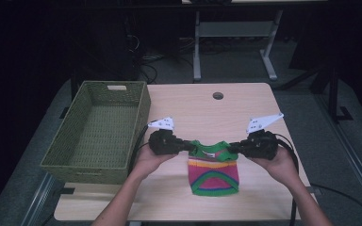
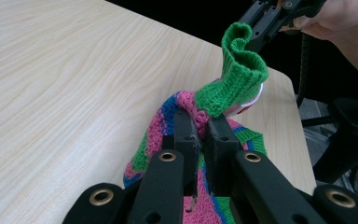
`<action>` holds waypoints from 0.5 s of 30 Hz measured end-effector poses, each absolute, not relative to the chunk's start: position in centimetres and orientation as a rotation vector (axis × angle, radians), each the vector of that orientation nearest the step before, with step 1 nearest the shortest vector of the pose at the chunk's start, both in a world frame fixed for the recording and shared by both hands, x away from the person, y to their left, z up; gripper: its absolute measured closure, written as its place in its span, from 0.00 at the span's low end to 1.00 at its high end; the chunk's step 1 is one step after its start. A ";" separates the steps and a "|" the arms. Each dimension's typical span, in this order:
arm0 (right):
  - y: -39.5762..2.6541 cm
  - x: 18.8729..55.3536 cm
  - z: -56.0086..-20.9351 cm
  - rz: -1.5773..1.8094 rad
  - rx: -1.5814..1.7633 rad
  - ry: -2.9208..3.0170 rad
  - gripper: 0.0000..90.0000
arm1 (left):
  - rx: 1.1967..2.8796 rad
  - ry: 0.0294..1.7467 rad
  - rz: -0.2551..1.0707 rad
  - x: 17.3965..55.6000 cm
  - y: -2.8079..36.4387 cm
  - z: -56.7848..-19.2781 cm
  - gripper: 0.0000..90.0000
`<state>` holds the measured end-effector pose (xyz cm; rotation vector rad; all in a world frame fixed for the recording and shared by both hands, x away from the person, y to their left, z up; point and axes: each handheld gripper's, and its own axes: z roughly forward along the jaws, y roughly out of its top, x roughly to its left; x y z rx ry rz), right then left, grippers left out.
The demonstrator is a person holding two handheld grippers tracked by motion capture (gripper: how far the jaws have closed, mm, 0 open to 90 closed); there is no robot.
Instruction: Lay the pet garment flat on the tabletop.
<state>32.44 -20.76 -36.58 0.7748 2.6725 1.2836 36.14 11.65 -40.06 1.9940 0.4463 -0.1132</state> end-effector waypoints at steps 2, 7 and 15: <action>-20.8 32.6 -36.7 1.283 0.774 2.675 0.93 | 1.998 0.453 -0.116 36.2 11.6 -40.2 0.94; -20.8 33.1 -36.9 1.271 0.777 2.690 0.94 | 2.007 0.458 -0.109 36.7 11.5 -40.4 0.94; -20.9 40.4 -35.4 1.197 1.006 2.434 0.68 | 1.817 0.778 0.155 41.0 10.8 -39.3 0.74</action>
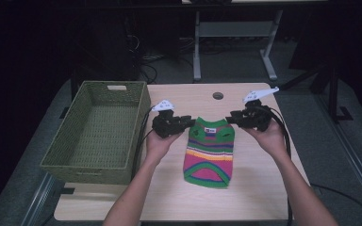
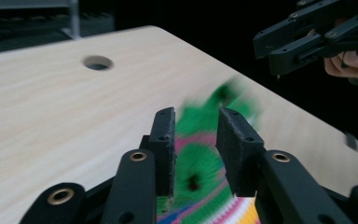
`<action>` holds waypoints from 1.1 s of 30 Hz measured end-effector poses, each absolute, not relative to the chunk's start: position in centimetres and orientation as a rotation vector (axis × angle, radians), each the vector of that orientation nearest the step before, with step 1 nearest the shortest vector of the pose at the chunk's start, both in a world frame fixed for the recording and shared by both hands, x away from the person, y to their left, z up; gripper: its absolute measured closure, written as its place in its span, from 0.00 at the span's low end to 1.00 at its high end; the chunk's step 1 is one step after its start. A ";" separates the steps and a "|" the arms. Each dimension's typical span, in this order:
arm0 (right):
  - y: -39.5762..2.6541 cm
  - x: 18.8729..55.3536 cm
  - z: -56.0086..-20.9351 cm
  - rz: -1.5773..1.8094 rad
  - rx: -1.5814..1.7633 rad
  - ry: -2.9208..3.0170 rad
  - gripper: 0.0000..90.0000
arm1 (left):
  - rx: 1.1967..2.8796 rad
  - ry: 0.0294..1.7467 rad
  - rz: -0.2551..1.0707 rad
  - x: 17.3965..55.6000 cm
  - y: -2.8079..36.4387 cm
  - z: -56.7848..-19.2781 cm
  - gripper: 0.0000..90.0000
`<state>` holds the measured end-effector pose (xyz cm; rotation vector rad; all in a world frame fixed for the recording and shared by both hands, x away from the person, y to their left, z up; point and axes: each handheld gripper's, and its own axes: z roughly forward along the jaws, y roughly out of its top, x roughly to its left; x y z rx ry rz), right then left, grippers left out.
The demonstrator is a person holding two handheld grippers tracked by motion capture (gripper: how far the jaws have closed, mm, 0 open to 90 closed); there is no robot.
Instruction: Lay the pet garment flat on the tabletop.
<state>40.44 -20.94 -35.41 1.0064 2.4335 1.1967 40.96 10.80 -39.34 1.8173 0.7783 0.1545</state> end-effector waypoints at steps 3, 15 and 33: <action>-21.8 41.8 -35.8 1.184 1.078 2.406 0.66 | 1.825 0.791 0.139 41.2 11.1 -39.6 0.70; -23.5 40.6 -38.7 1.187 1.161 2.482 0.54 | 1.893 0.780 0.106 39.8 11.5 -41.3 0.60; -21.5 36.8 -41.7 1.132 1.078 2.654 0.56 | 2.091 0.714 0.032 37.0 10.4 -43.8 0.70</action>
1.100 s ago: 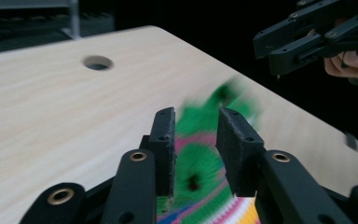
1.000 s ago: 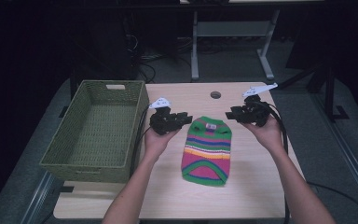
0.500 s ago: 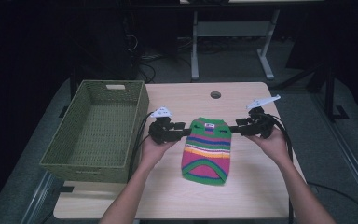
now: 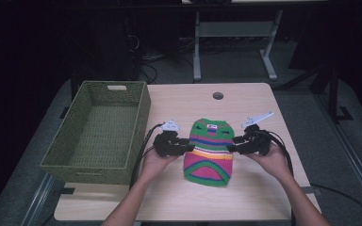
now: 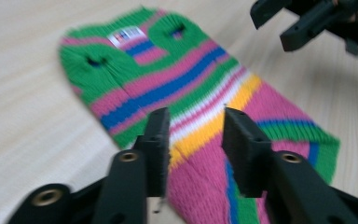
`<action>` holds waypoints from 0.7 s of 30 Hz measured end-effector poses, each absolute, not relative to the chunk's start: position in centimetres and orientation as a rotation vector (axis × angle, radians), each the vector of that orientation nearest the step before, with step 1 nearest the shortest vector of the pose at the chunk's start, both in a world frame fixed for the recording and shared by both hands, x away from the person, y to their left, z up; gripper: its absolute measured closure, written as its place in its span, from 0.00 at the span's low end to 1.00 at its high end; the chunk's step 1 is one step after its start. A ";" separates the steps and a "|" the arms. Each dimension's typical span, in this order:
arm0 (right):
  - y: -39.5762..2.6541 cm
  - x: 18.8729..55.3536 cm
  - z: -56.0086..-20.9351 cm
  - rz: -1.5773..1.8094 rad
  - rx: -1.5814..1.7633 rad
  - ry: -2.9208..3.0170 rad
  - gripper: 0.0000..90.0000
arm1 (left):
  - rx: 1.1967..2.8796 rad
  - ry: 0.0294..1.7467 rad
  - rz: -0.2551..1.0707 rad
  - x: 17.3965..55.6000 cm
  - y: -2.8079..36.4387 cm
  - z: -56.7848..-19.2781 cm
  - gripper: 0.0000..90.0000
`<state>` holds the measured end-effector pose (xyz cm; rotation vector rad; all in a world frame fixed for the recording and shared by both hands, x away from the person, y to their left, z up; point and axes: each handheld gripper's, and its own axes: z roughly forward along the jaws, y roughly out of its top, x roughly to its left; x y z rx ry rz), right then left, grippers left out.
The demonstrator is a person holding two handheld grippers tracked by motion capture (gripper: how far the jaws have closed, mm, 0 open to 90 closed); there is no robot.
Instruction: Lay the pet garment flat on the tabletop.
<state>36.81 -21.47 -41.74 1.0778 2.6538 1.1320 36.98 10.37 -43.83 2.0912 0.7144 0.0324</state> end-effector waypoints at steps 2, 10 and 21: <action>-21.0 36.3 -42.2 1.122 1.057 2.683 0.66 | 2.108 0.709 0.022 36.7 10.2 -44.2 0.77; -19.4 36.0 -44.9 1.009 0.985 2.819 0.92 | 2.246 0.683 -0.019 35.8 8.9 -45.6 0.93; -19.5 36.9 -45.6 0.970 1.037 2.797 0.91 | 2.278 0.707 -0.035 36.2 8.5 -46.2 0.91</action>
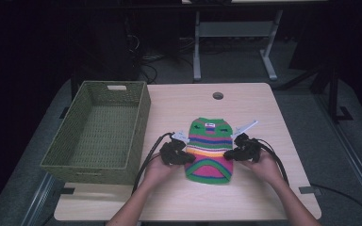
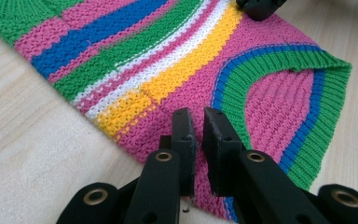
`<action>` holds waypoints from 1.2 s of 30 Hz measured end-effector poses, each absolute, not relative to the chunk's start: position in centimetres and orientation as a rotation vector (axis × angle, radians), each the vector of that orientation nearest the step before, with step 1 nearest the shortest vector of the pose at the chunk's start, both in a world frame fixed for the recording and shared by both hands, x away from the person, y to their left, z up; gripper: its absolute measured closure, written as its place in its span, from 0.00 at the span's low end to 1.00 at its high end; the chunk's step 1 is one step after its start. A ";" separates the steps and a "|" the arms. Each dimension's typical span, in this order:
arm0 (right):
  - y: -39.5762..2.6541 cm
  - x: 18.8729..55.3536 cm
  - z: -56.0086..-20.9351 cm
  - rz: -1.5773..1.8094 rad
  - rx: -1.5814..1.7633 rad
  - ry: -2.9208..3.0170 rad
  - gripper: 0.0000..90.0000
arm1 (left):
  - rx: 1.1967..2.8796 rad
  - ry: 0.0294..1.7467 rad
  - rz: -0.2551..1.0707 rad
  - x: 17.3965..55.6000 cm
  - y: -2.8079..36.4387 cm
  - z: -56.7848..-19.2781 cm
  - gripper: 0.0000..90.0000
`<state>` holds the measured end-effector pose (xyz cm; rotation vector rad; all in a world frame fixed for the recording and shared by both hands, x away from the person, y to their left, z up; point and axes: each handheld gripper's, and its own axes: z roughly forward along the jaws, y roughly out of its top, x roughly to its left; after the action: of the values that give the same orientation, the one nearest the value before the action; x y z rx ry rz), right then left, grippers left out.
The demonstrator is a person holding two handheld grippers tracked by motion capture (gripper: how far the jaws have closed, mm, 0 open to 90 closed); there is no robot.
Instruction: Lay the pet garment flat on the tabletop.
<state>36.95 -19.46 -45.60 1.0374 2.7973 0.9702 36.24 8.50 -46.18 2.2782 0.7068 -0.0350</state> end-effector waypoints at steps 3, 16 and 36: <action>-19.5 37.1 -45.6 0.967 1.046 2.777 0.90 | 2.269 0.713 -0.031 36.4 8.4 -46.3 0.89; -20.0 37.2 -45.5 1.019 1.086 2.754 0.78 | 2.262 0.715 -0.044 36.4 8.5 -46.1 0.84; -22.2 36.2 -43.7 1.173 1.107 2.666 0.49 | 2.151 0.729 0.045 34.8 10.0 -43.6 0.54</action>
<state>36.22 -22.21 -43.71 1.1069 2.6656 1.1728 34.79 9.98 -43.61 2.1510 0.7288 0.0446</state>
